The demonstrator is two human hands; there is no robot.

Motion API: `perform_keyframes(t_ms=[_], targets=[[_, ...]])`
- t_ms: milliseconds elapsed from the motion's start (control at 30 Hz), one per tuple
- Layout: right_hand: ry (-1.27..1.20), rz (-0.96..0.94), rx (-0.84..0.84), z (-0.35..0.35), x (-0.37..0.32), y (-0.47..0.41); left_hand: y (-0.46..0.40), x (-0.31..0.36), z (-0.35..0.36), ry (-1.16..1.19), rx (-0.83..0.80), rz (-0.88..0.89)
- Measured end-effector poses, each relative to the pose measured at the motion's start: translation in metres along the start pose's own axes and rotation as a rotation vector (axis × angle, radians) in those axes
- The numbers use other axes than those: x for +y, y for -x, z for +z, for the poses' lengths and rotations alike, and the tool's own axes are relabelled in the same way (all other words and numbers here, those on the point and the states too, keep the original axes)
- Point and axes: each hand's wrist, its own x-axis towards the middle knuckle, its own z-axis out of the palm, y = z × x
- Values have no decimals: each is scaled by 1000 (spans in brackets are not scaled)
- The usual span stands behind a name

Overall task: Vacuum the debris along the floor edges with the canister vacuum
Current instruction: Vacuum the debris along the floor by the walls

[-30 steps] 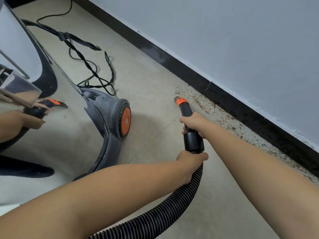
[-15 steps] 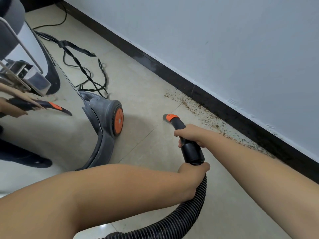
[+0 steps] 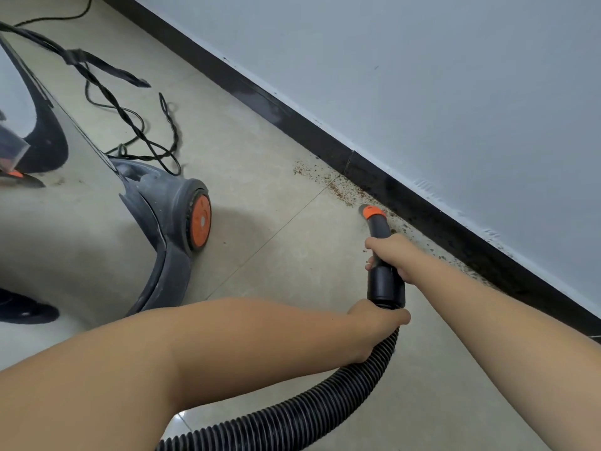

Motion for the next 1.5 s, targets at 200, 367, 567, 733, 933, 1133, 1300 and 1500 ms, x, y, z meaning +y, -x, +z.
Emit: perform_keyframes(t_ms=[200, 367, 567, 733, 933, 1133, 1300, 1500], targets=[[9, -48, -76, 18, -25, -21, -20, 7, -16, 120, 53, 22], [11, -99, -140, 47, -54, -38, -30, 15, -46, 292, 74, -12], [1, -145, -195, 76, -77, -54, -40, 22, -75, 344, 139, -24], [3, -175, -192, 90, -94, -65, -52, 28, -94, 361, 190, 1], [-5, -148, -163, 84, -93, -65, -54, 30, -89, 338, 160, -9], [2, -101, -98, 53, -64, -53, -40, 25, -62, 264, 70, -33], [3, -66, -85, 27, -39, -33, -25, 17, -36, 228, -7, -40], [-29, -19, -16, -5, -15, -21, -14, 17, -8, 207, -91, -37]])
